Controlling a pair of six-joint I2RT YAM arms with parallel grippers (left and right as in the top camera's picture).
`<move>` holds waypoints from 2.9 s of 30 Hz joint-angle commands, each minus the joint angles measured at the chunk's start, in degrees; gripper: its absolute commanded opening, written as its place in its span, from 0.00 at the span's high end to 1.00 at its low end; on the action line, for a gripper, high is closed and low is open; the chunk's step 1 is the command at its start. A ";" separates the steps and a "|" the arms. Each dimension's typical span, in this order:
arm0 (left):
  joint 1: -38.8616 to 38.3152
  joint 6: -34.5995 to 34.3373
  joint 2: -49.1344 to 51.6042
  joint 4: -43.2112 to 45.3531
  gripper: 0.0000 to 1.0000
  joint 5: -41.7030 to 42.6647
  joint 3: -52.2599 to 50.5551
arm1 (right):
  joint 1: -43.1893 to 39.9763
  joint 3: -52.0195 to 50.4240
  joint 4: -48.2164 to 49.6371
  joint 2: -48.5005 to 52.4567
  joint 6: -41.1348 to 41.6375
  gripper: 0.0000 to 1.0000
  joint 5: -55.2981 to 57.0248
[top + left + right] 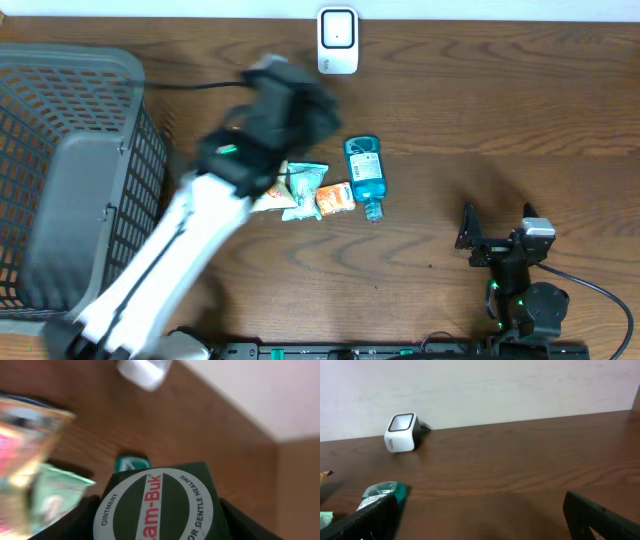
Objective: Scan the item barcode
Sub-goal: 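Carry the ointment tin out and drop it right of the teal bottle, then retract the left arm toward the basket side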
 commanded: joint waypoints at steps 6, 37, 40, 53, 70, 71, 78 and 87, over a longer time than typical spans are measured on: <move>-11.06 13.97 17.94 13.09 0.38 -1.40 0.31 | 0.31 -0.09 -0.17 0.00 0.46 0.01 0.07; -12.28 39.78 5.99 7.10 0.02 -27.76 7.96 | 0.31 -0.09 -0.17 0.00 0.46 0.01 0.07; -9.20 46.86 -0.13 8.11 0.02 -31.93 10.29 | 0.31 -0.09 -0.17 0.00 0.46 0.01 0.07; -4.39 68.48 -15.69 8.87 0.02 -47.04 16.61 | 0.31 -0.09 -0.17 0.00 0.46 0.01 0.07; 12.31 45.92 -45.55 -1.42 0.02 -22.12 5.09 | 0.33 -0.09 1.16 0.00 36.17 0.01 -27.43; 14.56 42.99 -46.82 -2.08 0.02 -20.83 4.81 | 0.33 -0.09 1.11 0.00 37.07 0.01 -29.53; 20.70 30.97 -50.69 -1.09 0.02 -16.83 5.31 | 0.33 -0.09 1.92 0.00 40.61 0.01 -33.86; 20.70 20.33 -53.09 -2.49 0.02 -11.91 4.42 | 0.33 -0.09 0.52 2.80 35.45 0.01 -34.67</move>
